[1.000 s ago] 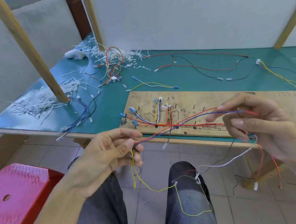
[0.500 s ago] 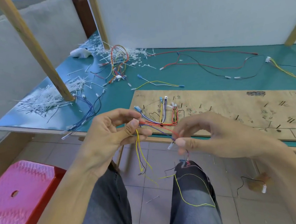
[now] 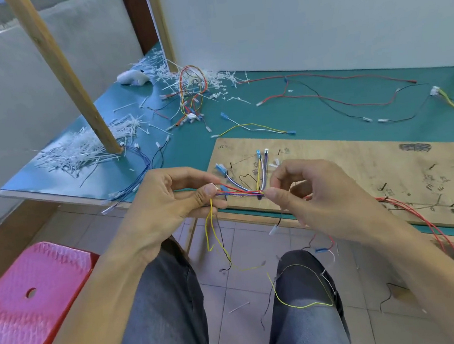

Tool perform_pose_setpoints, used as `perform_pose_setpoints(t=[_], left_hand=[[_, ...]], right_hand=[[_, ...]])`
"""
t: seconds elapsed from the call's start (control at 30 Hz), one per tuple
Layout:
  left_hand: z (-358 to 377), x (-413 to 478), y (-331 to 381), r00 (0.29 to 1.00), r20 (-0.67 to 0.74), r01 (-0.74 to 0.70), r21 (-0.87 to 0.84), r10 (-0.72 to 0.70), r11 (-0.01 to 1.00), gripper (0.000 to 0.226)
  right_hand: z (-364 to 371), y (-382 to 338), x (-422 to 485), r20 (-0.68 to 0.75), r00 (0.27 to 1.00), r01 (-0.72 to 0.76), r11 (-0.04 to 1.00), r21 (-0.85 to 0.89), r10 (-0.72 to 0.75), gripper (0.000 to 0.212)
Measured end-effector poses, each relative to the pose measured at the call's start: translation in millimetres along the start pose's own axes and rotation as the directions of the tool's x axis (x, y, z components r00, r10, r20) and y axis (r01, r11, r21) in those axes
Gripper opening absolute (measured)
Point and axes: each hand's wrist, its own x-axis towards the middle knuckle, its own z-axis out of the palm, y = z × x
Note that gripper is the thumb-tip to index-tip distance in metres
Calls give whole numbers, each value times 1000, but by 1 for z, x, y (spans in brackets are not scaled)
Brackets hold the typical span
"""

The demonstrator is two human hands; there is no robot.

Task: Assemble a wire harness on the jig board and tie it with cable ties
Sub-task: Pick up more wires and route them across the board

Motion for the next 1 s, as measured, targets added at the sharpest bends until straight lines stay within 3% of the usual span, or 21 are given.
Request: perform_pose_setpoints(t=[0.2, 0.3, 0.43, 0.7, 0.83, 1.0], left_hand=[[-7, 38, -13, 986, -169, 35, 169, -6, 985, 8], [-4, 49, -23, 967, -253, 32, 211, 23, 977, 12], [-9, 49, -35, 959, -278, -12, 144, 52, 990, 6], [-10, 51, -44, 949, -285, -72, 223, 135, 972, 10], [-12, 51, -45, 939, -317, -84, 164, 133, 983, 8], [-11, 50, -51, 935, -320, -53, 294, 151, 954, 6]], right_hand=[[18, -1, 36, -63, 996, -78, 942, -327, 60, 18], [23, 3, 46, -67, 996, -86, 941, -328, 67, 20], [18, 9, 45, -17, 995, -96, 977, -189, 94, 20], [26, 5, 45, -137, 991, -50, 926, -373, -1, 12], [28, 0, 46, -63, 998, -28, 862, -506, -4, 11], [32, -5, 38, -13, 1000, 6, 809, -587, -17, 21]])
